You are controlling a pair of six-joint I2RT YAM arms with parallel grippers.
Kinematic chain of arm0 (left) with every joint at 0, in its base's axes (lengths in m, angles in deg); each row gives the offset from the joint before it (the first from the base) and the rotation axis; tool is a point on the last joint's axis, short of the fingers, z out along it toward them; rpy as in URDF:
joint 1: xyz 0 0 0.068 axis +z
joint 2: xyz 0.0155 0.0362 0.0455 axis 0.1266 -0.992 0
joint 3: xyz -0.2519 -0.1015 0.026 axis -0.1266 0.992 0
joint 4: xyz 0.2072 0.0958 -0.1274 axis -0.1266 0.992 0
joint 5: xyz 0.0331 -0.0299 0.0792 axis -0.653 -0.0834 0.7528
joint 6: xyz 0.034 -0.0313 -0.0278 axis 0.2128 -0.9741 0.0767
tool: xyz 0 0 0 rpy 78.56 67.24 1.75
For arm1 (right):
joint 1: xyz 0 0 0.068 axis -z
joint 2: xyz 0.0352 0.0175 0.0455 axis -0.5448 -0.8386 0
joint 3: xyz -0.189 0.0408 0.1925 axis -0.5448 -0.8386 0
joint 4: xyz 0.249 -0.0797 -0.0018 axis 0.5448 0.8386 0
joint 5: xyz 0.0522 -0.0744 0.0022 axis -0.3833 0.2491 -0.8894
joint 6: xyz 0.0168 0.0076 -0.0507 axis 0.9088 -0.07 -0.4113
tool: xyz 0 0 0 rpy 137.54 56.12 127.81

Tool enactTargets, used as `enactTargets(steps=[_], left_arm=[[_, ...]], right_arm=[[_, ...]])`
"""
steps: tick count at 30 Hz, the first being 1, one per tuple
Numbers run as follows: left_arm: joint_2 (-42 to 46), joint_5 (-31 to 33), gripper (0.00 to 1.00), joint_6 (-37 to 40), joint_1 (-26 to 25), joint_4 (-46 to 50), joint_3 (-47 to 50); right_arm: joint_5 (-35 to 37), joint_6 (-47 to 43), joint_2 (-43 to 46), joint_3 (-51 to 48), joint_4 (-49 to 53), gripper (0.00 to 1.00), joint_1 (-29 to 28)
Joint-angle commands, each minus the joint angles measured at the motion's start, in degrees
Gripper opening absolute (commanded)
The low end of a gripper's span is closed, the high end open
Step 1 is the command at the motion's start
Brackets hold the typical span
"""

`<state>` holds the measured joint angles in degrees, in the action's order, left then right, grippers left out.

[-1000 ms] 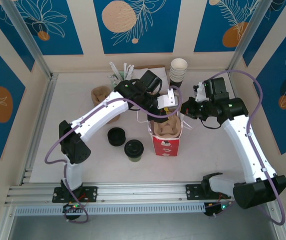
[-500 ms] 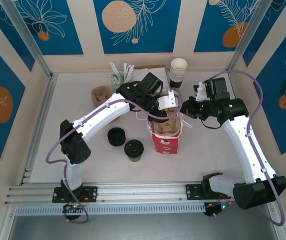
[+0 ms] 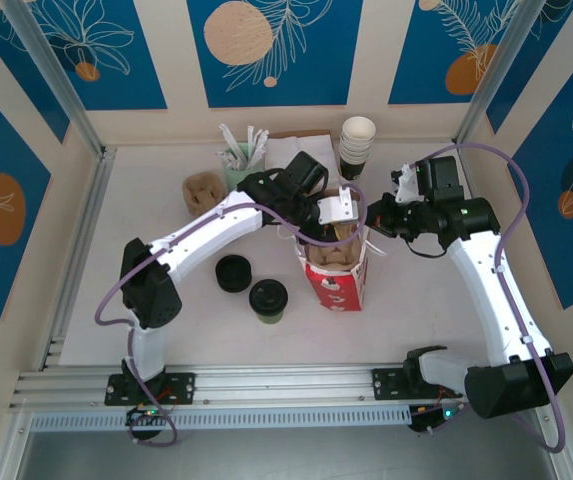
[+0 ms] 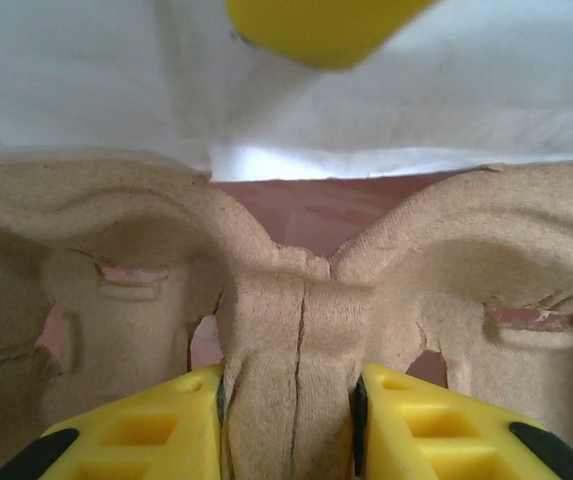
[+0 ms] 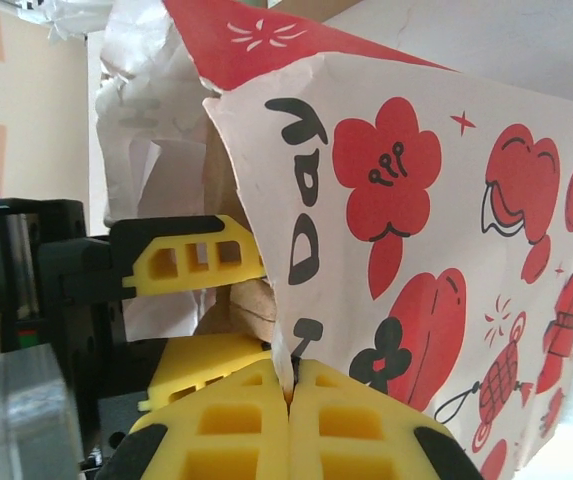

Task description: Pack the takeout coffee

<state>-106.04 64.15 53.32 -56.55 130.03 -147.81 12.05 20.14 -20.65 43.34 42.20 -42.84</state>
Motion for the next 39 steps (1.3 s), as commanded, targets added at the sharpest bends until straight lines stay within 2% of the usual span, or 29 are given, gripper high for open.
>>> enactTargets(steps=[1, 11, 24, 39], left_arm=[[1.4, 2.4, 0.34, 1.3, -0.6, -1.5, 2.3], [2.4, -4.5, 0.34, 0.3, -1.7, -3.0, 2.9], [-2.9, -4.0, 0.34, -1.7, -5.3, -2.4, -2.0], [-8.5, -6.1, 0.34, -3.3, -5.6, 0.6, -8.3]], right_arm=[[-4.9, -0.4, 2.2, 0.1, 1.0, 0.07, 1.3], [-5.0, -2.2, 2.2, -1.8, 1.4, 0.09, 3.5], [-4.5, -3.4, 2.6, -4.1, 0.7, 0.06, 3.7], [-6.0, -6.4, 5.0, -7.1, 1.8, 0.05, 8.5]])
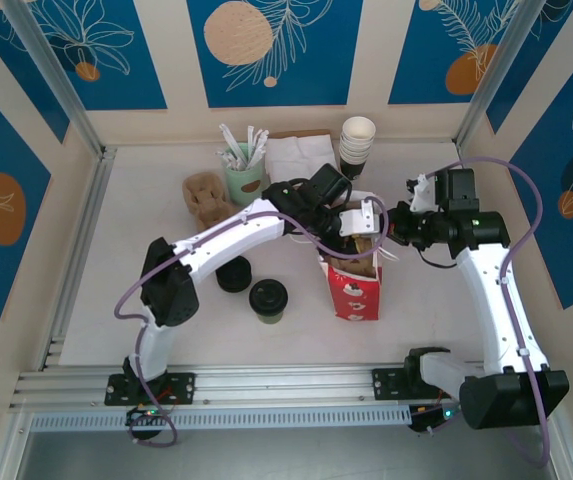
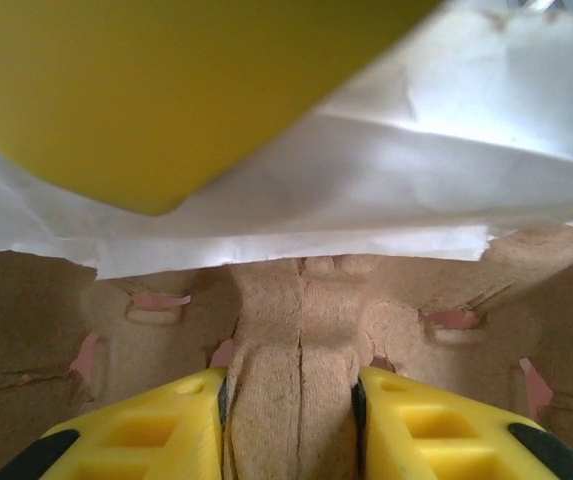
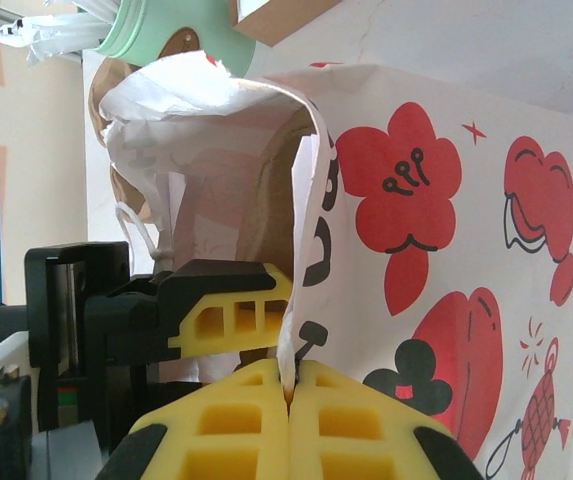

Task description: Pack the takeout coffee

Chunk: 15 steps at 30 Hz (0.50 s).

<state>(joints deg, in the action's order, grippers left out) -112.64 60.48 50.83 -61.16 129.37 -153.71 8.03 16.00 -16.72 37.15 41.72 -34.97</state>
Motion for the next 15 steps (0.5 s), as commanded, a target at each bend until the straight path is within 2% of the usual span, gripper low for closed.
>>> enactTargets(steps=[1, 15], left_arm=[[-2.3, -2.4, 0.34, -0.6, -1.3, 1.8, -3.1], [-7.6, -3.3, 0.35, -1.9, -2.7, 4.2, -8.2]], right_arm=[[-1.9, -2.5, 1.3, -0.9, 2.4, 0.05, 0.9], [3.1, -1.9, 4.2, -2.3, 4.1, 0.03, 2.0]])
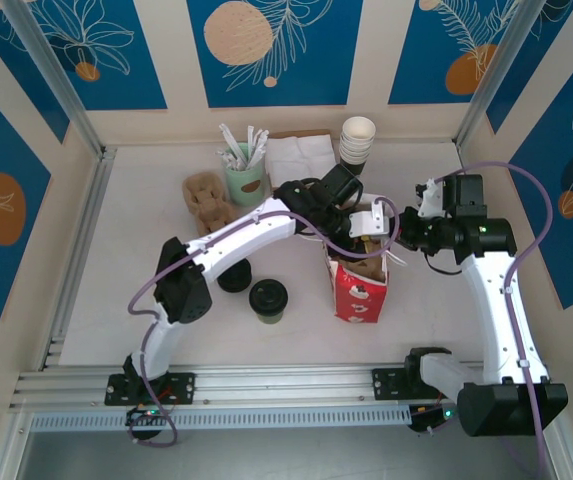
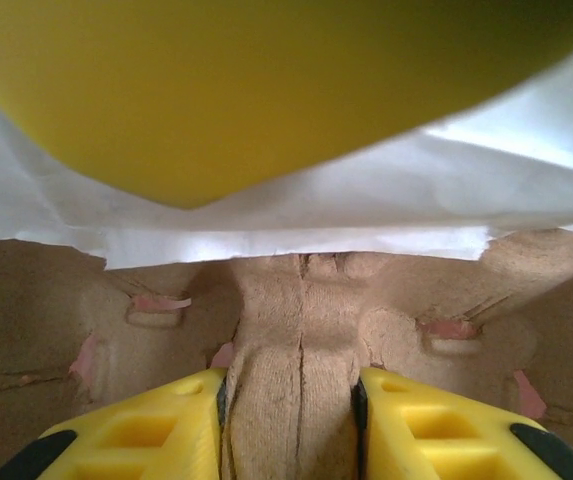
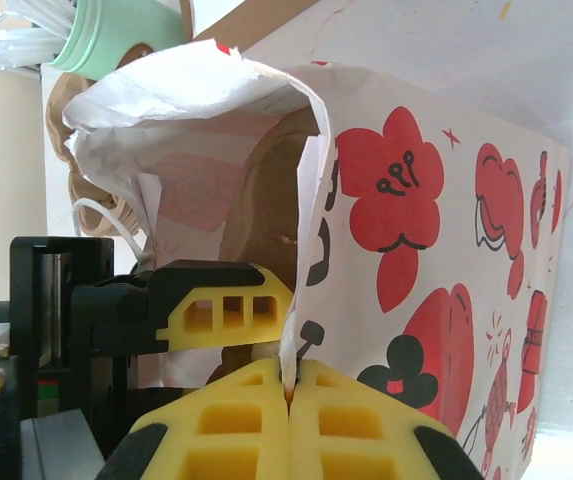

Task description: Pack the takeout coffee

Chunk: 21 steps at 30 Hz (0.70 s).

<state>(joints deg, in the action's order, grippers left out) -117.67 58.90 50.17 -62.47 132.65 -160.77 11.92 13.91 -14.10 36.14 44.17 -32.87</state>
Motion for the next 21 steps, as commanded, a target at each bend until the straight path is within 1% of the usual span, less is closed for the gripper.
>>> enactTargets(steps=[1, 21], left_arm=[[-2.7, -1.9, 0.35, -1.4, -1.4, 0.7, -1.2], [-6.3, -1.8, 0.35, -2.7, -2.1, 0.1, -1.3]], right_arm=[[-0.8, 0.4, 1.8, -1.6, 1.6, 0.03, 0.1], [1.0, 1.3, 4.5, -3.7, 2.6, 0.0, 4.1]])
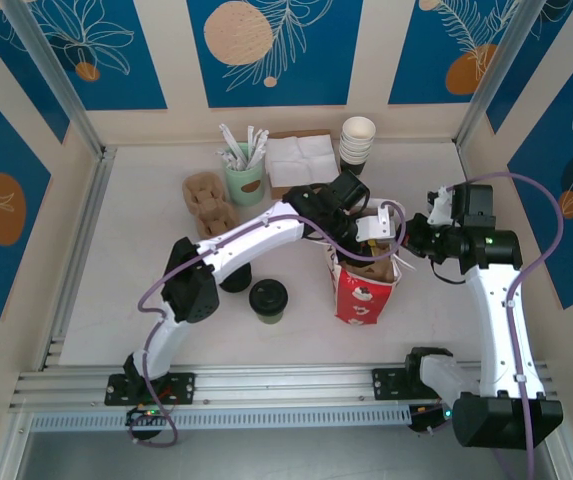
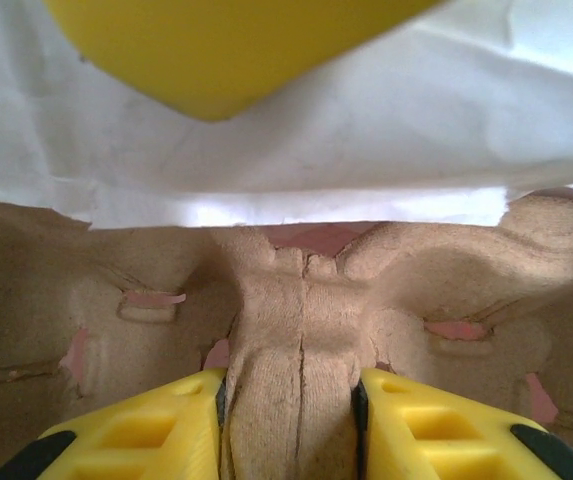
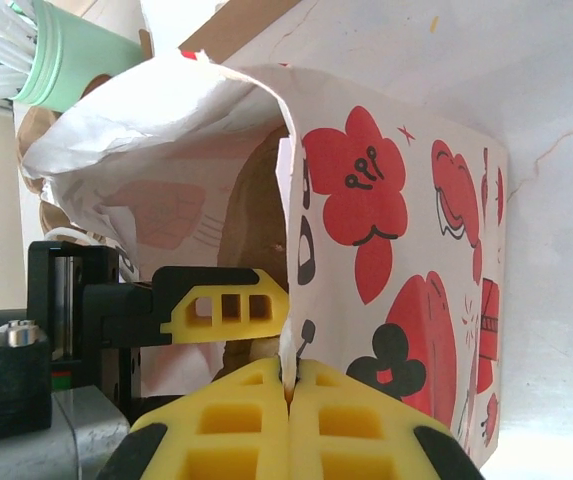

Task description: Pack the takeout coffee

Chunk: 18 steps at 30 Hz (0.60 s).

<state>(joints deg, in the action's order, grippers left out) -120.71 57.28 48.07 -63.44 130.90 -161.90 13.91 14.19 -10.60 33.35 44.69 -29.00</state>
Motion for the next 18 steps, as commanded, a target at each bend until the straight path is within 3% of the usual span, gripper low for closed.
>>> enactTargets(steps=[1, 18], left_arm=[[-3.4, -0.2, 0.35, -0.6, -1.1, 2.0, -0.1], [-5.3, 0.3, 0.39, 0.0, -1.1, 2.5, 0.1]], right_arm=[[-1.0, 1.0, 1.1, -0.9, 2.2, 0.01, 0.3], [-0.8, 0.8, 1.0, -0.7, 2.4, 0.01, 1.0]])
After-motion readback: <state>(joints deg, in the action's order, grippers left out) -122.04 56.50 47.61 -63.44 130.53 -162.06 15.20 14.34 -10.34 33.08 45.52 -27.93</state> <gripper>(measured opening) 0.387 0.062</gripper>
